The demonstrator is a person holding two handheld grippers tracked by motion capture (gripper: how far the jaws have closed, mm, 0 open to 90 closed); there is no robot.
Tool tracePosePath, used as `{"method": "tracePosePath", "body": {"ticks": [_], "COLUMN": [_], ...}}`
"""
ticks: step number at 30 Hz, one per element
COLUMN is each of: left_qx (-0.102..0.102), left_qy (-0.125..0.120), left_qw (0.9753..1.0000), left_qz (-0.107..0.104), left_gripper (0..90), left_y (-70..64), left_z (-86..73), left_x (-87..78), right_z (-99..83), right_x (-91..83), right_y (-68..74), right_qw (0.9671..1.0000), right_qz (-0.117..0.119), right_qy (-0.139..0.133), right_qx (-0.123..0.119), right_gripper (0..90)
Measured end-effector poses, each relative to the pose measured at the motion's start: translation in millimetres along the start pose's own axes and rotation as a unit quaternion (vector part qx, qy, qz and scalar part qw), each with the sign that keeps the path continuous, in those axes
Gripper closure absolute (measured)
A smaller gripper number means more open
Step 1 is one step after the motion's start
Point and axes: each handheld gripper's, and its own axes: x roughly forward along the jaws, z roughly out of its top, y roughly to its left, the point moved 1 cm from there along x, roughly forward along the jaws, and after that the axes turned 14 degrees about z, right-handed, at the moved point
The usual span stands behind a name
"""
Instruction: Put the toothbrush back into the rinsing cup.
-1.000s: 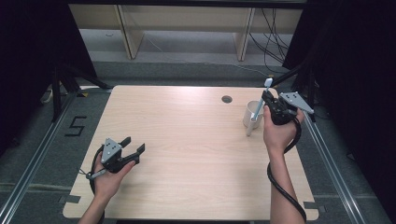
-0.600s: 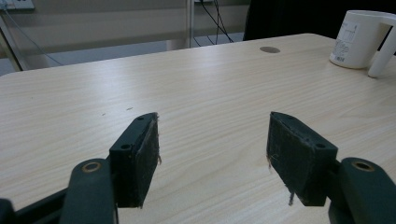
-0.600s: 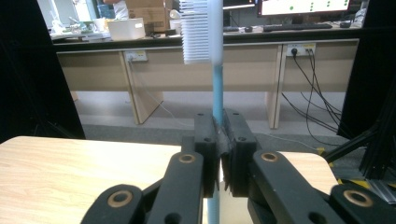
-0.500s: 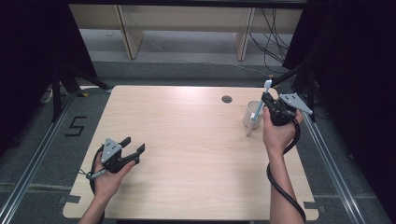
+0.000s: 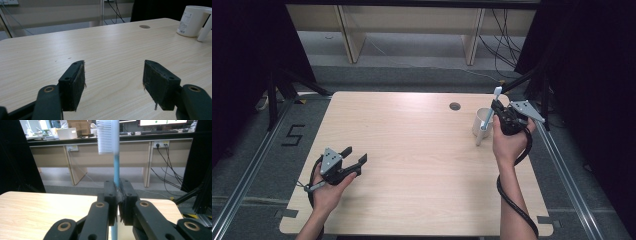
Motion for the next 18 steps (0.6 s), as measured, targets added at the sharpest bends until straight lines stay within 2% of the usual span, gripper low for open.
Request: {"method": "tracePosePath", "body": {"ticks": [6, 8, 18], "left_qx": [0.000, 0.000, -0.001], "left_qy": [0.000, 0.000, 0.002], "left_qw": [1.0000, 1.0000, 1.0000], "left_qz": [0.000, 0.000, 0.000], "left_gripper": [33.9, 33.9, 33.9], "left_y": [-0.2, -0.1, 0.0], "left_z": [0.0, -0.1, -1.1], "left_x": [0.1, 0.3, 0.8], "right_z": [-1.0, -1.8, -9.1], "right_x": [0.7, 0.8, 4.3], "right_y": [-0.4, 0.1, -1.0], "right_qw": [1.0000, 1.0000, 1.0000], "right_qz": [-0.002, -0.001, -0.005], "right_qy": [-0.002, 0.004, 0.006], "right_qx": [-0.004, 0.003, 0.004], "right_gripper": [85.9, 85.9, 85.9]}}
